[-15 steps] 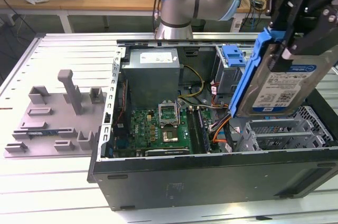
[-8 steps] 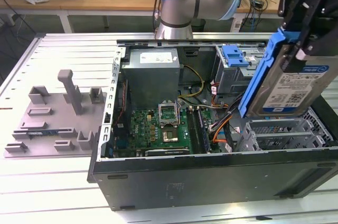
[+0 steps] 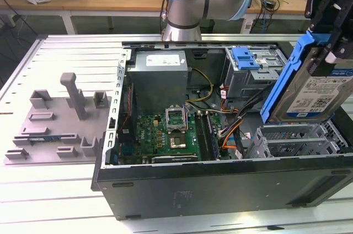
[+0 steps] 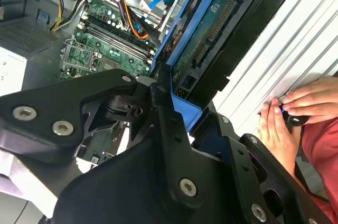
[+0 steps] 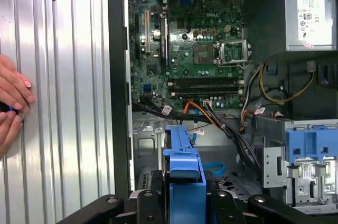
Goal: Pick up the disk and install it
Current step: 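Insert the disk into the insertion slot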
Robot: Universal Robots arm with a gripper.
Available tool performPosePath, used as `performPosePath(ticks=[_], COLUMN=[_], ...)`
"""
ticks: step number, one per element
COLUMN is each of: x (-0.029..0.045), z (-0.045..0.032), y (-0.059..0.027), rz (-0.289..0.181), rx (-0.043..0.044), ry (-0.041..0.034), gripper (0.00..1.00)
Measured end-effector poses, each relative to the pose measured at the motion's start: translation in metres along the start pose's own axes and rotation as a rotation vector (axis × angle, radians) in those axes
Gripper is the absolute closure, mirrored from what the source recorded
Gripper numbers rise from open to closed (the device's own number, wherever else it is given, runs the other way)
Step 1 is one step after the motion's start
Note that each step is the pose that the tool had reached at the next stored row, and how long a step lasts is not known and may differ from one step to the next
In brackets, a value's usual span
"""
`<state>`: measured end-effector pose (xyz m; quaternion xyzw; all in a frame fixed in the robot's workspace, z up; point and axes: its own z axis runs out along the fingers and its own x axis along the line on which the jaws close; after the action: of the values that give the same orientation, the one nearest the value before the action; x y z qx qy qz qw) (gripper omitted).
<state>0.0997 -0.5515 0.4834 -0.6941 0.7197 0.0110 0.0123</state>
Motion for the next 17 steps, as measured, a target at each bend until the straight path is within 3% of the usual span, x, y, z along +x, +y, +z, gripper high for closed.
performPosePath(ticks=[12,17], x=[-0.0004,-0.0004], z=[0.0006,0.0007], y=[-0.0102,-0.0105], rz=[0.000,0.000], rx=[0.0001,0.0001], ry=[-0.0002,-0.0002], gripper=[0.64,0.64])
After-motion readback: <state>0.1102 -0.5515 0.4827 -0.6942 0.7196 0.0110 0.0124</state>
